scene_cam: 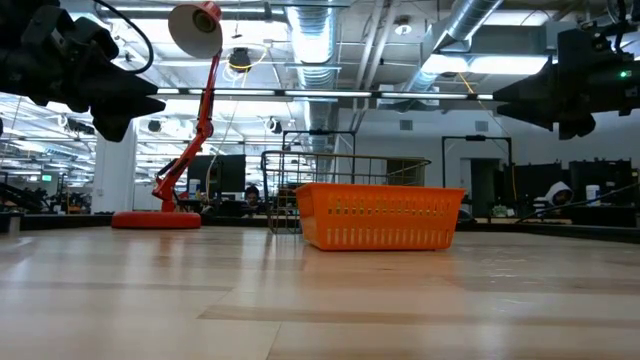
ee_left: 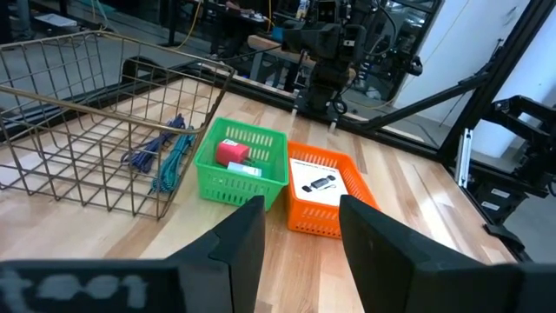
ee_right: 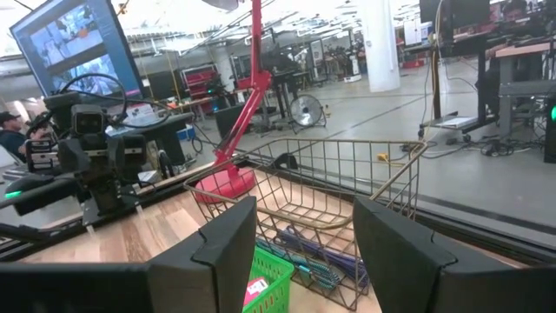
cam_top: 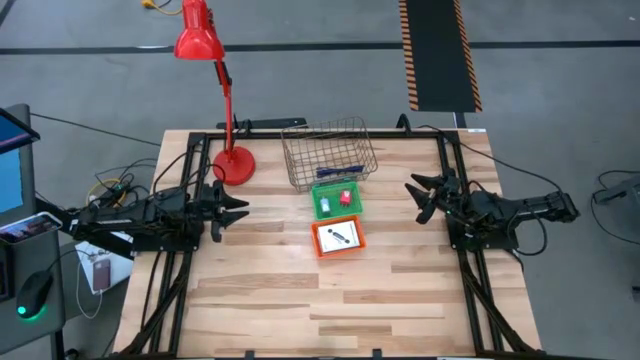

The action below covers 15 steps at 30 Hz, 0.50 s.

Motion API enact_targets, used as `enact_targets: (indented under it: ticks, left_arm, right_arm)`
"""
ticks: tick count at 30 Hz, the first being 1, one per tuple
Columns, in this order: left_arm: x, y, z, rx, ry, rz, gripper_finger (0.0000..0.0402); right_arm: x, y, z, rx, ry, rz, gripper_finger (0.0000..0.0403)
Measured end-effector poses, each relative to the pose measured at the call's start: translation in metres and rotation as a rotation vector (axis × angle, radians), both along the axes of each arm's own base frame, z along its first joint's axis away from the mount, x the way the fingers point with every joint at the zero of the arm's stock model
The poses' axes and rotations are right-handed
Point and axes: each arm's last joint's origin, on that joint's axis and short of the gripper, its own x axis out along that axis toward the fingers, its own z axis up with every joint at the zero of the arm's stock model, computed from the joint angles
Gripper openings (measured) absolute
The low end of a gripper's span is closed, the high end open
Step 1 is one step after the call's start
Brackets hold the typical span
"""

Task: Pick and place items into bin
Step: Return to Home Position

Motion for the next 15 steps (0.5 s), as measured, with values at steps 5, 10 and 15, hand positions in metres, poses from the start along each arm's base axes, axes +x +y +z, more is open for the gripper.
enact_targets:
  ticks: [5,10,15]
  left_arm:
    - [0.0000,0.0000,0.0000,0.007,0.001,-0.001,0.0137]
    - [0.0000,0.0000,0.0000,0.004,0.000,0.000,0.0137]
    - [0.0000,0.0000,-0.0002,0.000,0.001,0.000,0.0137]
  right_arm:
    - [0.0000,0.0000,0.0000,0.000,0.000,0.000,0.0187]
    - [0.0000,0.0000,0.0000,0.000,0.000,0.000,0.0187]
    - [0.0000,0.0000,0.0000,0.000,0.000,0.000,0.0187]
